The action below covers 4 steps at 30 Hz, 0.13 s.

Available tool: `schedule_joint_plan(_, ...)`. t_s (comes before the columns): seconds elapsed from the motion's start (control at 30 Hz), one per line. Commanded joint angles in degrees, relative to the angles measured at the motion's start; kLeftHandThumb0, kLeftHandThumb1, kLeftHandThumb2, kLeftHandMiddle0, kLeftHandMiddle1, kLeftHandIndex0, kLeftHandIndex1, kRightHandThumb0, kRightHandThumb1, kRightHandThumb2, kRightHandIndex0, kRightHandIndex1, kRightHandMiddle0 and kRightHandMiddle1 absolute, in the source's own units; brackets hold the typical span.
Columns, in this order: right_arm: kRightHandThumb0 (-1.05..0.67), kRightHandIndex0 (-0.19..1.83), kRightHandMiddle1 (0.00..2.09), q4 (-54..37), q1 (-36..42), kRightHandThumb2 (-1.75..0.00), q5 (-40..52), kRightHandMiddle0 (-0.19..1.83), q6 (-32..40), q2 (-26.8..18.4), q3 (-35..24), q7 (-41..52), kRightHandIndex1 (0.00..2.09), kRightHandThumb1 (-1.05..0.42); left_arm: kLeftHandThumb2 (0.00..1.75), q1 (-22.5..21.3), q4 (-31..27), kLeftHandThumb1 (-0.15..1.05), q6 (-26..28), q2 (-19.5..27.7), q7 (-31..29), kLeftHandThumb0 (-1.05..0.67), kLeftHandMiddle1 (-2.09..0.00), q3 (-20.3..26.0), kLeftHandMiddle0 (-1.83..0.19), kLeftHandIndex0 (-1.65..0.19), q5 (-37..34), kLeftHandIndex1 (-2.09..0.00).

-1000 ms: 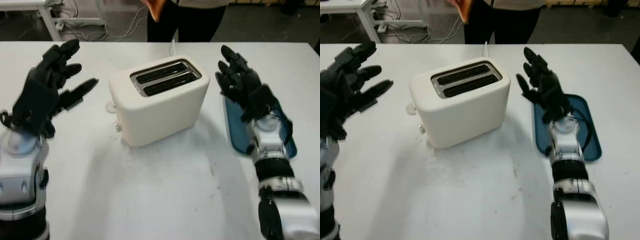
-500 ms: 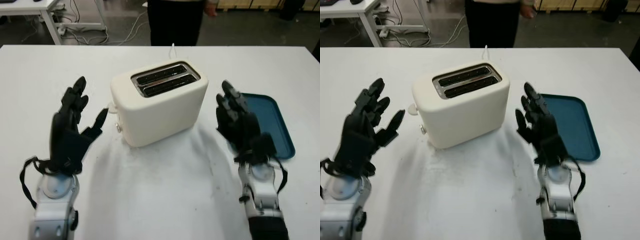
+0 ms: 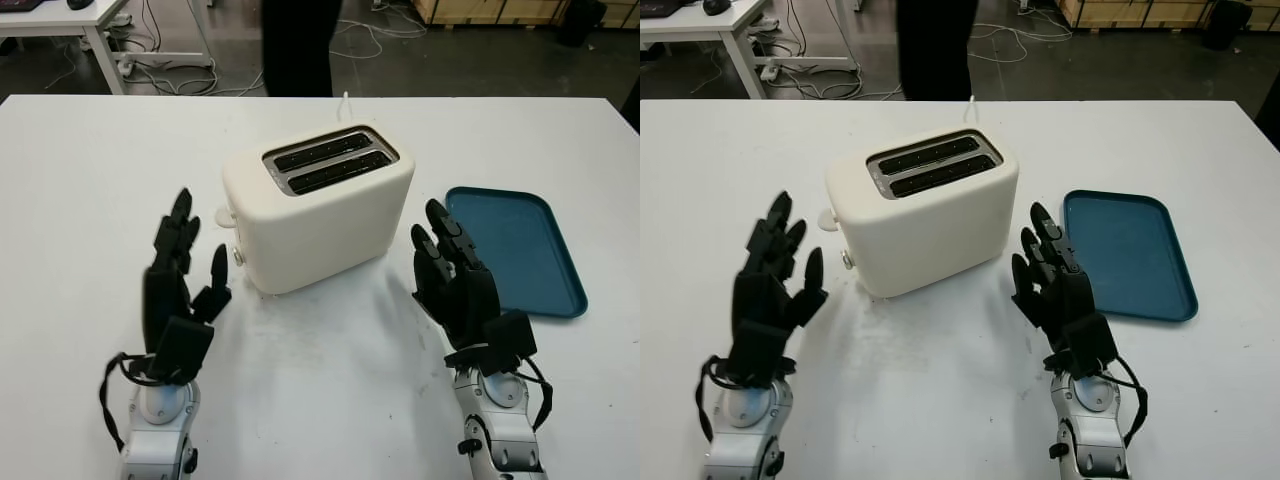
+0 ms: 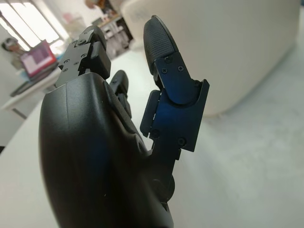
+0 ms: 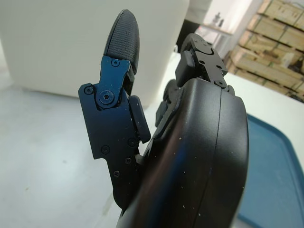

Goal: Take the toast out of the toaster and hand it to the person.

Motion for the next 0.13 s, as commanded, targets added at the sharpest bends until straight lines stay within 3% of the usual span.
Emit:
schedule_joint_plan(0.0, -0.71, 0.12, 0.01, 0.05, -0.75, -0.59, 1.38, 0.16, 1.64, 0.04, -0.47, 0.05, 0.01, -0.92, 0.88, 0.2, -0.22, 0.92, -0.23, 0.71, -0.38, -0.65, -0.32, -0.42, 0.0, -0.06, 1.73, -0.03)
schedule_joint_plan(0.1, -0.68, 0.11, 0.0, -1.01, -0.65, -0.58, 2.64, 0.15, 3.4, 0.29, -0.7, 0.16, 0.0, -0.92, 0.85, 0.22, -1.03, 0.92, 0.06, -0.55, 0.71, -0.64, -0.31, 0.16, -0.01, -0.06, 1.54, -0.03)
